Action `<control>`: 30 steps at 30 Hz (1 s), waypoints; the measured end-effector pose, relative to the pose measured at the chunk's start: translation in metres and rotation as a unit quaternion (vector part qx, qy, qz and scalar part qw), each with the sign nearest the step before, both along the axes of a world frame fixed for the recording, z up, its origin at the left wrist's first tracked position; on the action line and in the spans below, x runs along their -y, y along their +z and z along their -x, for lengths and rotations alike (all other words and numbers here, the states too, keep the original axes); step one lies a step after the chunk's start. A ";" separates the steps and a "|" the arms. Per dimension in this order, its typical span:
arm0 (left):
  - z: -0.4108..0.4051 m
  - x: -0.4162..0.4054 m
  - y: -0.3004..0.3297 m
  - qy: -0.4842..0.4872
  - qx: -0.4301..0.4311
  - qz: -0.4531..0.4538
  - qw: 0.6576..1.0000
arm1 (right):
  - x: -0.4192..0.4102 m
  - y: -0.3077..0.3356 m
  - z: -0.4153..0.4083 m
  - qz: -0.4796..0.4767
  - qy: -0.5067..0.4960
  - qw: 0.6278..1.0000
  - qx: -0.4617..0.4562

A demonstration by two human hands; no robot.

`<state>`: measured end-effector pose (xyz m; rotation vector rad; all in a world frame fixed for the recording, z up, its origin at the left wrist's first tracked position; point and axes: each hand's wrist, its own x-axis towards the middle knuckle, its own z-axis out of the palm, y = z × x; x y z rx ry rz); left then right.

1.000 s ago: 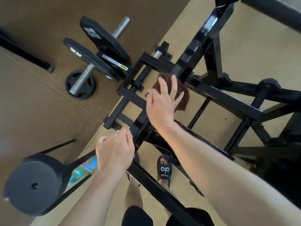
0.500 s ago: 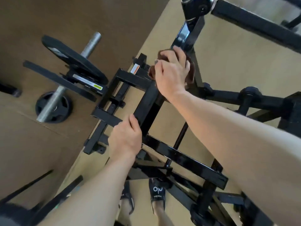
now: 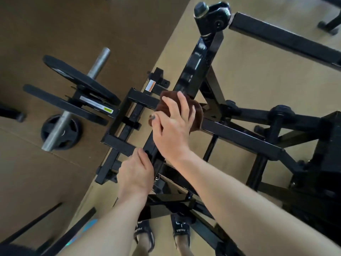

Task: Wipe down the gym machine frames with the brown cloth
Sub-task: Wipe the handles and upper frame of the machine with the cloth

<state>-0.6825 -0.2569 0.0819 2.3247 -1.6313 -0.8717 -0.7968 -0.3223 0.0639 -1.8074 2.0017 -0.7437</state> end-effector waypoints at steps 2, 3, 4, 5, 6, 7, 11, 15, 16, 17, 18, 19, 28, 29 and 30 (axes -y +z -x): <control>-0.001 -0.001 0.000 -0.001 -0.002 0.009 1.000 | 0.019 0.000 0.017 0.000 0.014 1.000 -0.003; -0.001 -0.001 0.000 -0.001 -0.004 0.010 1.000 | 0.035 0.000 0.028 -0.003 0.010 1.000 -0.004; -0.002 -0.001 -0.001 0.002 -0.006 0.009 1.000 | 0.054 0.001 0.039 -0.006 0.000 1.000 -0.008; -0.002 -0.001 -0.002 0.005 -0.007 0.009 1.000 | 0.073 0.001 0.050 -0.007 -0.013 1.000 -0.016; -0.002 -0.001 -0.003 0.007 -0.008 0.009 1.000 | 0.090 0.001 0.061 -0.007 -0.026 0.999 -0.024; -0.002 -0.001 -0.003 0.008 -0.007 0.008 1.000 | 0.104 0.001 0.071 -0.006 -0.035 0.999 -0.024; -0.004 -0.001 -0.006 0.004 -0.006 0.004 1.000 | 0.129 0.002 0.083 -0.020 -0.055 0.998 -0.022; -0.004 -0.002 -0.005 -0.009 -0.017 0.011 1.000 | 0.090 0.008 0.051 -0.022 -0.077 0.997 -0.001; -0.004 -0.002 -0.005 -0.011 -0.014 0.008 1.000 | 0.067 0.006 0.037 -0.010 -0.073 0.997 0.007; -0.005 -0.002 -0.006 -0.015 -0.003 0.001 1.000 | 0.041 0.005 0.021 0.001 -0.062 0.998 0.019; -0.006 -0.001 -0.007 -0.017 0.011 -0.009 1.000 | 0.015 0.003 0.005 0.004 -0.045 0.999 0.030; -0.006 0.000 -0.008 -0.019 0.023 -0.019 0.999 | -0.005 0.003 -0.007 0.001 -0.027 0.999 0.033; -0.005 -0.001 -0.002 -0.021 -0.004 -0.017 1.000 | 0.082 0.002 0.063 -0.026 0.016 0.999 -0.039; -0.005 -0.001 -0.002 -0.021 -0.006 -0.016 1.000 | 0.101 0.003 0.074 -0.037 0.006 0.998 -0.052; -0.005 -0.002 -0.003 -0.022 -0.008 -0.015 1.000 | 0.116 0.003 0.084 -0.047 0.000 0.997 -0.061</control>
